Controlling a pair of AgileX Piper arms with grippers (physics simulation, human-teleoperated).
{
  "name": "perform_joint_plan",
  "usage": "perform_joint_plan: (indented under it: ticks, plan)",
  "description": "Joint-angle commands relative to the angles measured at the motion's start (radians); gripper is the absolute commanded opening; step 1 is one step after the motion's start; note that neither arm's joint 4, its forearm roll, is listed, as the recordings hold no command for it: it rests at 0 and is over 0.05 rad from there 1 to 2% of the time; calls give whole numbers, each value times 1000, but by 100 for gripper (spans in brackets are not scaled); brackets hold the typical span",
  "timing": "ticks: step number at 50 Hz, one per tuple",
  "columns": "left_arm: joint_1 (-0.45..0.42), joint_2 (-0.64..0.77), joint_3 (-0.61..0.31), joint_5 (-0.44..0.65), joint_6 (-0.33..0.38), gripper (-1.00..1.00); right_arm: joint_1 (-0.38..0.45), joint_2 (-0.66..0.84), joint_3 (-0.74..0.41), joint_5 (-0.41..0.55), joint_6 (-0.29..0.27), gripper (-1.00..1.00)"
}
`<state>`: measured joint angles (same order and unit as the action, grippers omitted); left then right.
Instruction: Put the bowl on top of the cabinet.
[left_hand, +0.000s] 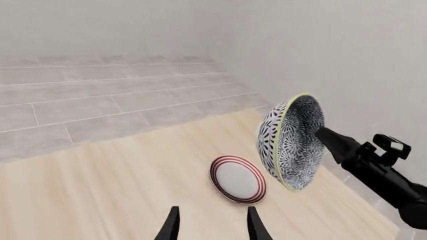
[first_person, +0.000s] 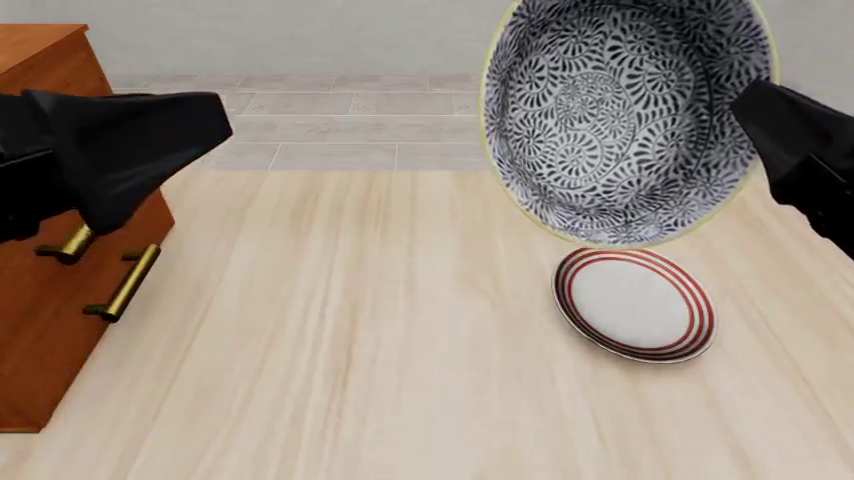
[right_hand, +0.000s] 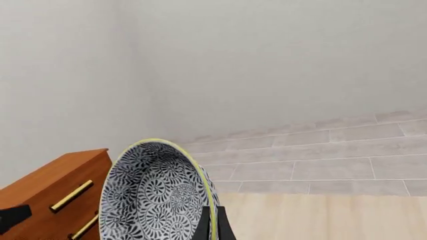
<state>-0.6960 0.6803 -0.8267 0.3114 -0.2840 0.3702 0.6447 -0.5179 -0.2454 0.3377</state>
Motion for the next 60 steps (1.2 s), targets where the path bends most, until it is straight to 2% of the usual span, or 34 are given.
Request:
perform_joint_plan:
  ticks: [1,8,23,33,48,60]
  plan:
    - [-18,76,-51,-23,-22,100,13,-8,0,-6,8,-100]
    - [-29,110,-72,-32,-40,100,24,-8,-1,-5,7,-100]
    - [-40,188,-96,-76,-15,100,47,-18,29,-28,19,-100]
    - [-49,222,-100,-104,-55,100,62,-16,34,-41,24,-100]
    - [-94,256,-128,-101,-130,100,70,52,78,-136,31,-100]
    - [-133,272,-156,-84,-141,100,75,139,90,-217,37,-100]
